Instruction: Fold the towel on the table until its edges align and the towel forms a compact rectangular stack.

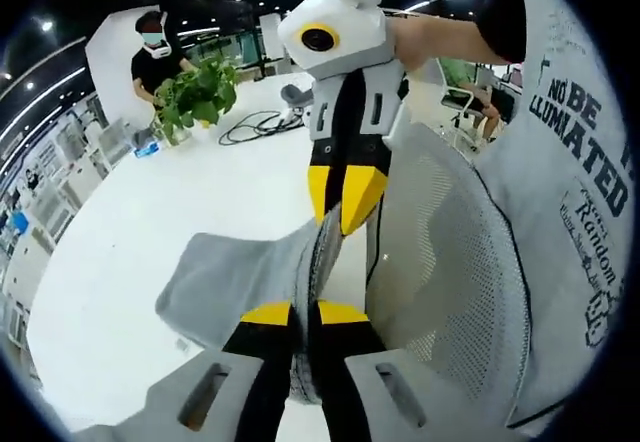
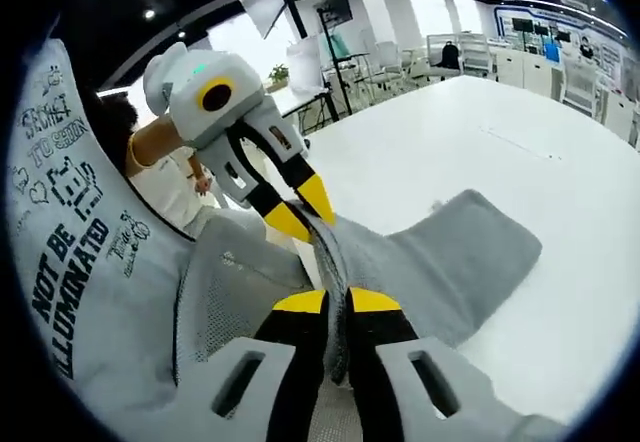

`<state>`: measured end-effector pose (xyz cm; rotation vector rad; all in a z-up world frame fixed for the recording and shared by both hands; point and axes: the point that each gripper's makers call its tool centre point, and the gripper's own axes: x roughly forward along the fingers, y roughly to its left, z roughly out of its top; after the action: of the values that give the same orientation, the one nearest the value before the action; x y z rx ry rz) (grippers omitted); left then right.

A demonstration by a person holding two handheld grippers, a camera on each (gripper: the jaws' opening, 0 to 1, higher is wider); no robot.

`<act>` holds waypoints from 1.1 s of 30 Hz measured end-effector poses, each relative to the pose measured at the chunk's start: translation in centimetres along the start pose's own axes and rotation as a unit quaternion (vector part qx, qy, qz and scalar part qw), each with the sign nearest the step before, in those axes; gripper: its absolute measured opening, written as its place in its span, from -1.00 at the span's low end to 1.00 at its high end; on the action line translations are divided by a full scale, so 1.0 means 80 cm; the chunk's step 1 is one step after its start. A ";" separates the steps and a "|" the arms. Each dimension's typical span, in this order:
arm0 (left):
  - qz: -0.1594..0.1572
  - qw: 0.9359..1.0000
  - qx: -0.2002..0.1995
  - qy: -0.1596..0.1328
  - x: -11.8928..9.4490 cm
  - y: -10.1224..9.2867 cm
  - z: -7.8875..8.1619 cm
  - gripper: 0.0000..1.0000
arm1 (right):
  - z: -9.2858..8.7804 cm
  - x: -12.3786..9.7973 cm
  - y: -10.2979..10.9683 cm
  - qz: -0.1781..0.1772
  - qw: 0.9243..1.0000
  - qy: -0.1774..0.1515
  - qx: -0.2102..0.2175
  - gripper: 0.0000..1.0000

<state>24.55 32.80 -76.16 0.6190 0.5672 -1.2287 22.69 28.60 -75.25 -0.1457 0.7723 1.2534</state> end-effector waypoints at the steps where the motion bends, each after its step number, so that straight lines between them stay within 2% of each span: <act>1: -0.001 1.000 -0.003 -0.002 -0.002 0.000 0.002 -0.86 | 0.002 -0.002 0.002 0.002 1.000 -0.002 0.000 -0.90; 13: -0.014 1.000 -0.015 -0.018 -0.016 -0.018 0.013 -0.86 | 0.007 -0.011 0.020 0.020 1.000 0.000 -0.001 -0.91; 18: -0.013 0.999 -0.016 -0.027 -0.021 -0.013 0.020 -0.86 | 0.018 -0.018 0.020 0.019 1.000 -0.006 -0.010 -0.91; 27: 0.007 0.999 -0.020 -0.026 -0.016 0.028 0.026 -0.86 | 0.044 -0.015 -0.014 -0.008 1.000 -0.023 -0.019 -0.91; 33: 0.020 1.000 -0.005 -0.022 -0.009 0.057 0.025 -0.86 | 0.056 -0.011 -0.041 -0.027 0.999 -0.033 -0.025 -0.91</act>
<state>28.95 32.86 -73.64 0.5901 0.5224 -1.1990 27.51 29.06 -72.38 -0.1647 0.6751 1.2206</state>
